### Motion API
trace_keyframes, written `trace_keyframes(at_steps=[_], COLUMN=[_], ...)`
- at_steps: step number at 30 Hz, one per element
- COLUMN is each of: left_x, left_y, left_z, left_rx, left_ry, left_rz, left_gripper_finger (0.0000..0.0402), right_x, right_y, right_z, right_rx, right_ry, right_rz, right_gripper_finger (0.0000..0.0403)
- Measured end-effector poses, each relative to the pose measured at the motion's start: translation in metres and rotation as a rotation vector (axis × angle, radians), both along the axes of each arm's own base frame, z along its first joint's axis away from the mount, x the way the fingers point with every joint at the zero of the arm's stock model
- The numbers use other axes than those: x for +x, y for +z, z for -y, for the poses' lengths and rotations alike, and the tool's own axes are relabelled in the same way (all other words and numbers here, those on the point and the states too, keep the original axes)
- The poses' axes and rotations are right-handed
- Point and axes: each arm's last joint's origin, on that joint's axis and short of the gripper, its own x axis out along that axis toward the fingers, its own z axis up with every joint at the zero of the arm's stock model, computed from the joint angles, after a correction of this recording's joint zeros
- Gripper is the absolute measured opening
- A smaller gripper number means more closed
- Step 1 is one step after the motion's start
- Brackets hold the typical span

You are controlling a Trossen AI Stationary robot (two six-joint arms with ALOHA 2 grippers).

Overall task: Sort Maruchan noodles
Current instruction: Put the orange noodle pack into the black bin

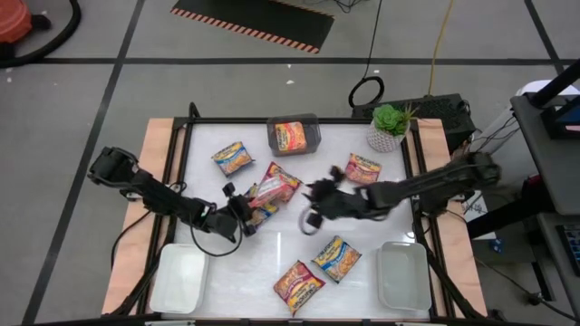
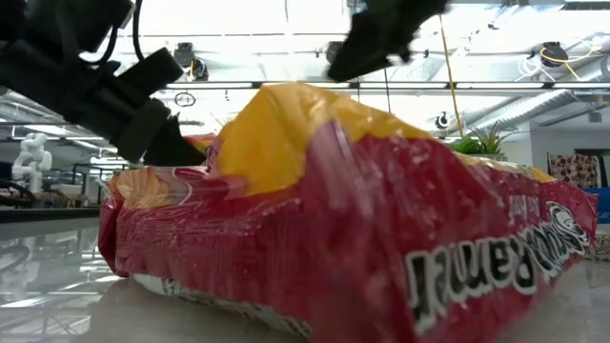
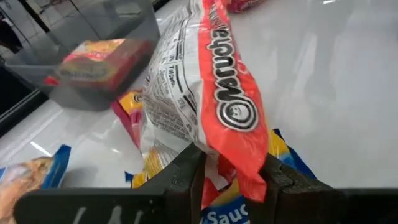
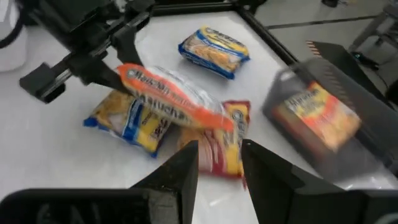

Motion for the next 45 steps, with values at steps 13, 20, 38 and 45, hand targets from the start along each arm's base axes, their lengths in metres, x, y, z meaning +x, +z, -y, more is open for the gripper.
trace_keyframes(at_steps=[13,20,38,45], left_x=[0.002,0.007,0.054,0.055], left_y=[0.016,0.020,0.114,0.137], left_z=[-0.016,-0.021,-0.082,-0.144], left_rx=[0.038,0.028,-0.074,-0.204], left_ry=[-0.001,-0.004,-0.141,-0.134], left_rz=[0.010,0.048,0.353,0.397], left_gripper_finger=[0.0052,0.0006,0.0004,0.0004], right_x=[-0.088,-0.094,-0.094,-0.098], right_y=[-0.020,-0.024,-0.026,-0.038], right_z=[-0.019,-0.019,-0.019,-0.017], right_rx=[0.092,0.098,0.044,0.040], right_ry=[0.077,0.096,0.118,0.117], right_rz=[0.391,0.440,0.394,0.360], right_gripper_finger=[0.0114,0.0114,0.0114,0.0114])
